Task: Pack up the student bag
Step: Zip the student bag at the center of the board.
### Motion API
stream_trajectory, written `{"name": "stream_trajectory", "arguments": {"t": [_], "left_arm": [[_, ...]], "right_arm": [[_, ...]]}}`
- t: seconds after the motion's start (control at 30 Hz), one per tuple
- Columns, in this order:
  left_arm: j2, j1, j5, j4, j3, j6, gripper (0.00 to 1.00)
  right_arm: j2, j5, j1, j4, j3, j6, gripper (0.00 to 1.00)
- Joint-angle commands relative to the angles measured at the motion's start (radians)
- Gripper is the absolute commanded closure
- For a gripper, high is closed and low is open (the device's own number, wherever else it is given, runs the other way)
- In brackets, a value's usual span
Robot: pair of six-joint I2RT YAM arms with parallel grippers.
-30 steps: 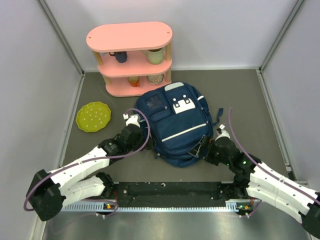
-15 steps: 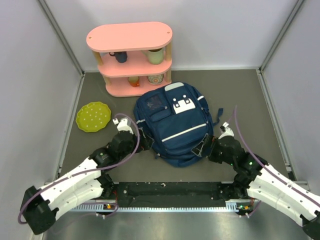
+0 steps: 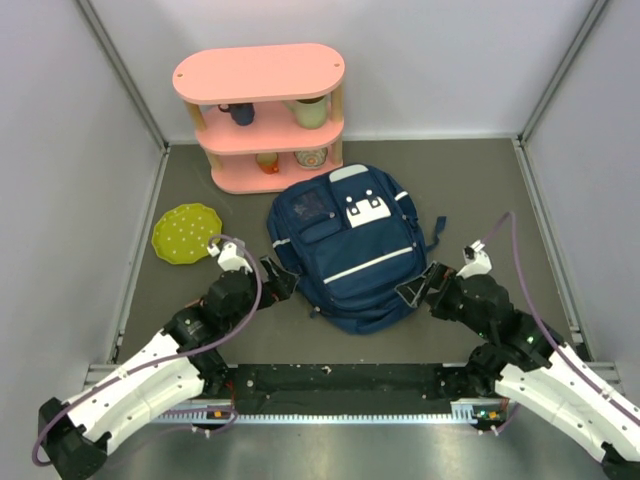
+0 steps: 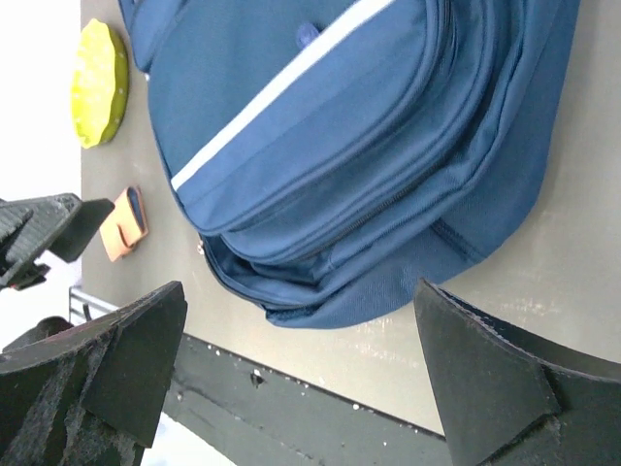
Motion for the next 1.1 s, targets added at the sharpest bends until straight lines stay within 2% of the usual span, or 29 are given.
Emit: {"name": "stream_trajectory", "arguments": {"t": [0.0,0.23,0.3,0.4,0.5,0.67,0.7,0.77,0.8,0.83,0.93,1.07], "left_arm": [[0.045,0.004,-0.001,0.075,-0.013,0.026,0.02],[0.175,0.005,0.009,0.305,-0.101,0.041,0.02],[0.241,0.005,0.009,0.424,-0.118,0.032,0.03],[0.333,0.02,0.022,0.561,-0.147,0.03,0.08],[0.431,0.048,0.046,0.615,-0.125,0.05,0.13],[0.565,0.092,0.082,0.69,-0.087,0.047,0.33],[0.573,0.102,0.085,0.699,-0.09,0.032,0.48],[0.582,0.102,0.097,0.747,-0.098,0.023,0.58],[0.585,0.102,0.109,0.76,-0.105,0.01,0.67],[0.588,0.102,0.117,0.771,-0.107,0.001,0.82],[0.59,0.102,0.187,0.767,-0.101,-0.016,1.0],[0.591,0.097,0.272,0.826,-0.119,-0.062,1.0]], "right_arm": [[-0.022,-0.1,-0.007,0.069,-0.066,0.062,0.01],[0.034,-0.204,-0.007,0.191,-0.146,0.066,0.01],[0.05,-0.238,-0.007,0.204,-0.147,0.068,0.01],[0.061,-0.278,-0.001,0.259,-0.172,0.083,0.03],[0.067,-0.264,0.027,0.268,-0.181,0.112,0.05],[0.117,-0.221,0.059,0.273,-0.19,0.166,0.06],[0.128,-0.218,0.061,0.277,-0.189,0.166,0.06],[0.157,-0.21,0.061,0.28,-0.186,0.166,0.07],[0.186,-0.185,0.059,0.283,-0.181,0.161,0.08],[0.2,-0.18,0.061,0.297,-0.178,0.157,0.09],[0.268,-0.131,0.061,0.311,-0.151,0.146,0.13],[0.353,-0.047,0.058,0.319,-0.091,0.117,0.24]]}}
